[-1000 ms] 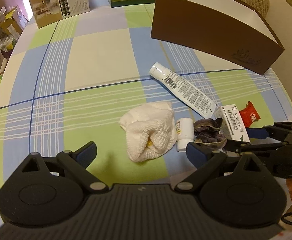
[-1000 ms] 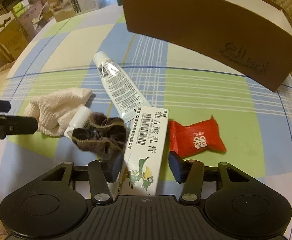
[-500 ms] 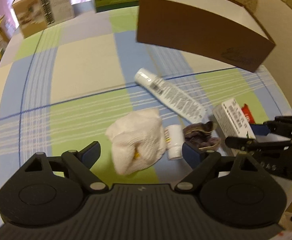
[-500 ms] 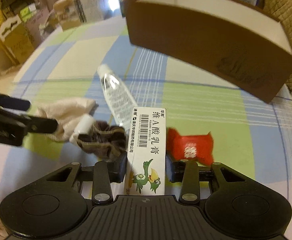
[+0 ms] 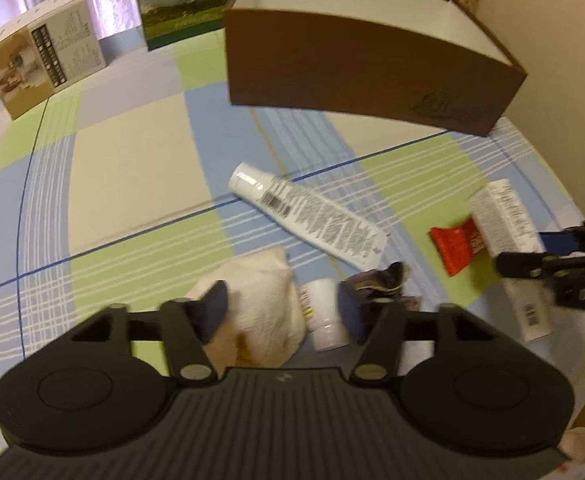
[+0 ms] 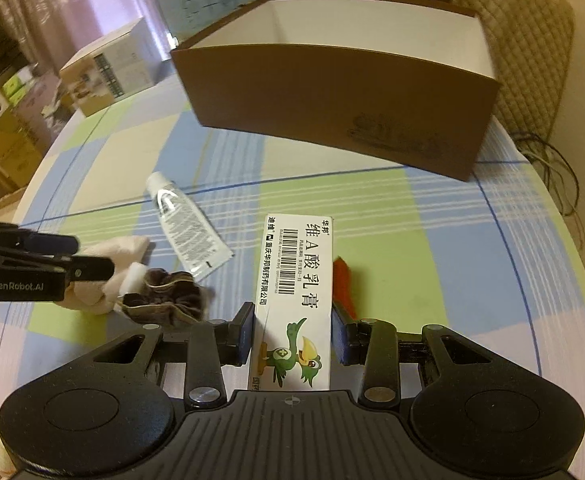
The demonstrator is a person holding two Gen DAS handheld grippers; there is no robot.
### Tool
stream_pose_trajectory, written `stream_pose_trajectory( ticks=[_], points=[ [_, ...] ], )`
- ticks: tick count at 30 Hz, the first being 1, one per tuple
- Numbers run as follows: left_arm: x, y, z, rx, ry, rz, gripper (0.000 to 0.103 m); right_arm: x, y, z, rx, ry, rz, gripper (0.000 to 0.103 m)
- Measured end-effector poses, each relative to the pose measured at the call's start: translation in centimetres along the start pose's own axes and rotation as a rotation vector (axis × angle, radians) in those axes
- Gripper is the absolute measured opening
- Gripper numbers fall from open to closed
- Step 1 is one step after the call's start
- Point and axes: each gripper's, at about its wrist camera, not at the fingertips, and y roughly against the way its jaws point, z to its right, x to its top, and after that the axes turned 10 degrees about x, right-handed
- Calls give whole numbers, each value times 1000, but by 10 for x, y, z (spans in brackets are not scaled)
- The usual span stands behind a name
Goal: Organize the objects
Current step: 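Grasp the white-and-green cream box with the right tool while the left tool approaches the towel, then grasp the white towel with the left tool while the right tool holds the cream box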
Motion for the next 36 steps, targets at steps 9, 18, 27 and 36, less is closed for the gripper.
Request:
stream_pose_trajectory(
  ticks=[9, 18, 27, 36],
  points=[
    [-11, -33, -24, 23, 57, -69, 65, -3, 2, 9, 1, -34, -6, 36],
    [-14, -37, -15, 32, 27, -45, 56, -5, 0, 8, 1, -38, -14, 36],
    [-17, -27, -14, 44, 19, -22, 41, -7, 2, 10, 0, -39, -7, 36],
    [-22, -7, -31, 47, 80, -12, 40, -9, 6, 9, 4, -35, 3, 36]
  ],
)
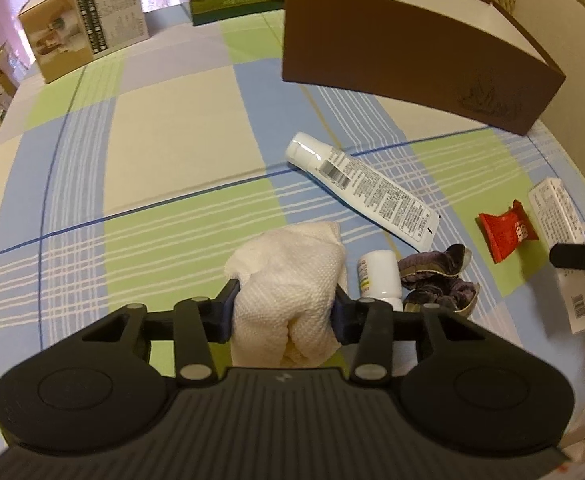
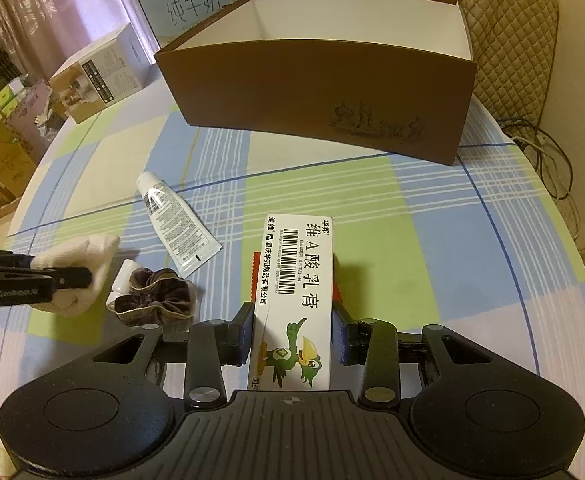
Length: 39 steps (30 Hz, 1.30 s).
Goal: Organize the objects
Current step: 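Grasp the white towel with the left tool while the right tool holds the cream box, then carry the towel with the left tool while the right tool carries the cream box to the brown box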
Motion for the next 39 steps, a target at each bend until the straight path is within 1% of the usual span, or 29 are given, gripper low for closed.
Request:
stream_pose_trajectory(
  ticks=[8, 19, 25, 32, 39],
  points=[
    [2, 22, -4, 12, 27, 35, 40, -4, 7, -3, 9, 13, 14, 36],
    [7, 51, 5, -6, 32, 89, 40, -6, 24, 2, 16, 13, 45, 36],
    [16, 67, 14, -22, 33, 122, 40, -4, 32, 10, 20, 5, 64, 36],
    [34, 80, 29, -40, 26, 165, 40, 9, 44, 20, 35, 3, 103, 36],
    [55, 86, 46, -50, 20, 199, 40, 35, 63, 35, 43, 10, 167, 36]
  ],
)
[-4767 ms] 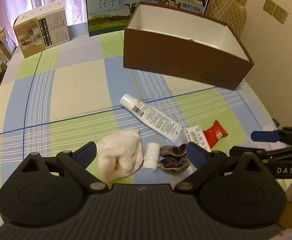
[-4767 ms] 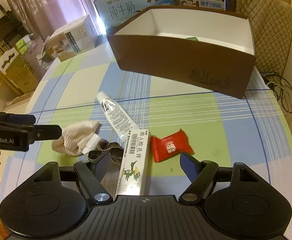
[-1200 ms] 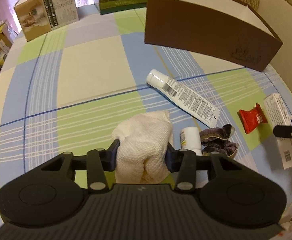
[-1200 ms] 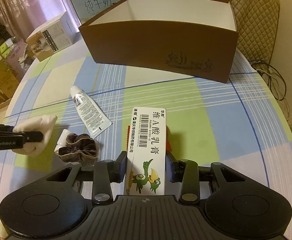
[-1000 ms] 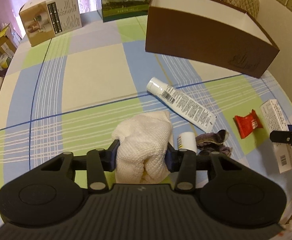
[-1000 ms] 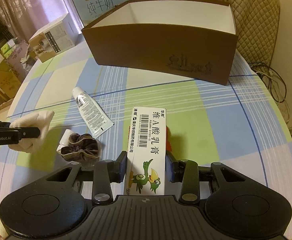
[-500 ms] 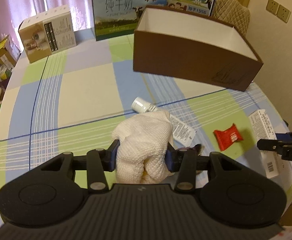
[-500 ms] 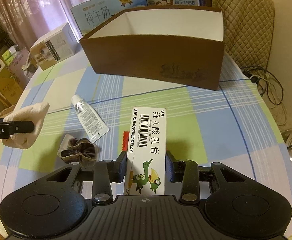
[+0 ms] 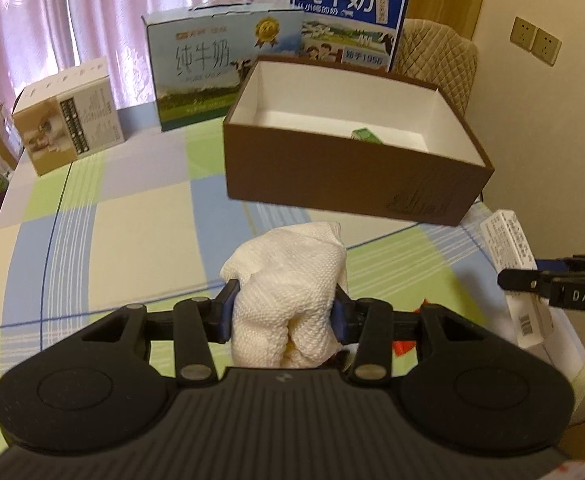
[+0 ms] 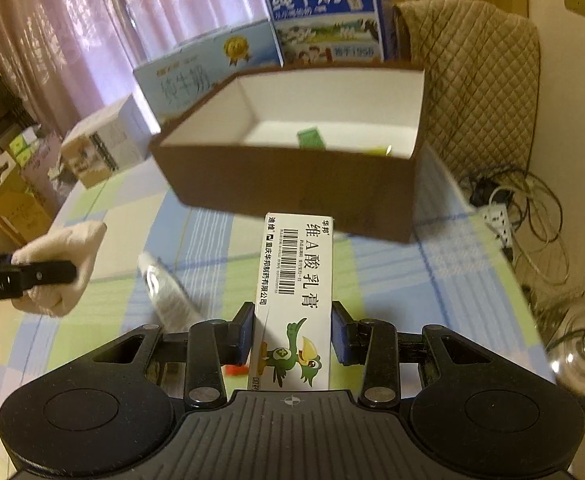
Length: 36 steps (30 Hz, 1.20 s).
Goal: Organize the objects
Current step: 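Carry the towel with the left tool while the right tool carries the cream box to the brown box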
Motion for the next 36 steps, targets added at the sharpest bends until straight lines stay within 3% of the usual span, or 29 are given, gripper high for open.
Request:
stream_pose_trajectory(
  ticks=[12, 26, 31, 36],
  points=[
    [53, -15, 29, -9, -12, 68, 40, 64, 7, 31, 17, 47, 93, 36],
    [155, -70, 70, -8, -62, 150, 41, 164, -32, 48, 31, 108, 198, 36],
    [184, -100, 75, 2, -78, 137, 41, 188, -62, 58, 17, 115, 177, 36],
    [201, -135, 81, -2, -115, 99, 41, 196, -103, 77, -17, 94, 89, 36]
  ],
)
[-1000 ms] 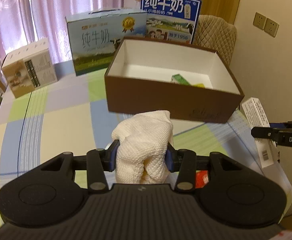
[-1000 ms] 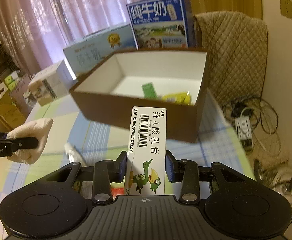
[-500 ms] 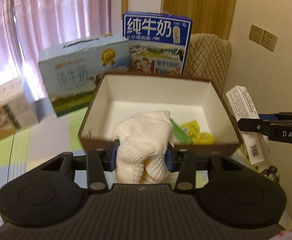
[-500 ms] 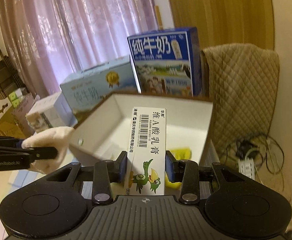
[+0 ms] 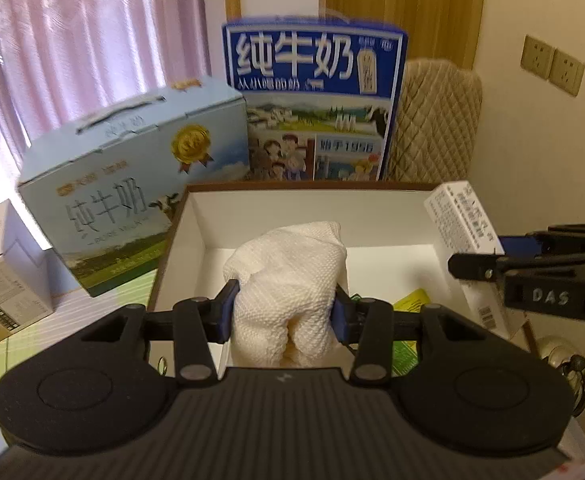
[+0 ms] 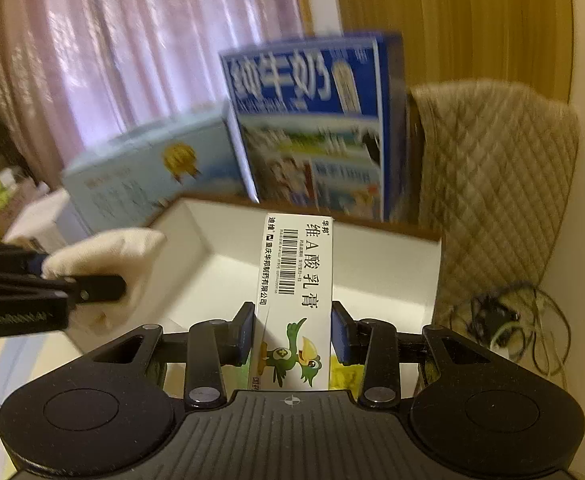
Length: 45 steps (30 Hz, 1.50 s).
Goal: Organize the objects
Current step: 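Carry the towel with the left tool while the right tool carries the cream box to the brown box, then open the left tool dropping the towel while the right tool releases the cream box inside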
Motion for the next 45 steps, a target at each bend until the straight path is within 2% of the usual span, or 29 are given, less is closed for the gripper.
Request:
stream_pose_trajectory(
  ticks=[6, 20, 24, 25, 27, 38, 45],
  points=[
    [8, -40, 6, 17, -47, -48, 41, -2, -33, 14, -24, 3, -60, 36],
    [22, -97, 20, 24, -65, -107, 42, 6, -58, 23, -33, -6, -79, 36],
    [23, -103, 22, 15, -64, -105, 48, 6, -60, 26, -37, -13, -78, 36],
    [23, -105, 23, 10, -64, -106, 59, 6, -59, 27, -37, -15, -77, 36],
    [22, -109, 22, 21, -64, -109, 69, 6, -59, 28, -38, -17, -78, 36],
    [15, -107, 4, 60, -56, -117, 74, 5, -60, 28, -32, -24, -84, 36],
    [14, -99, -3, 59, -46, -110, 77, 9, -64, 24, -18, -33, -72, 36]
  ],
)
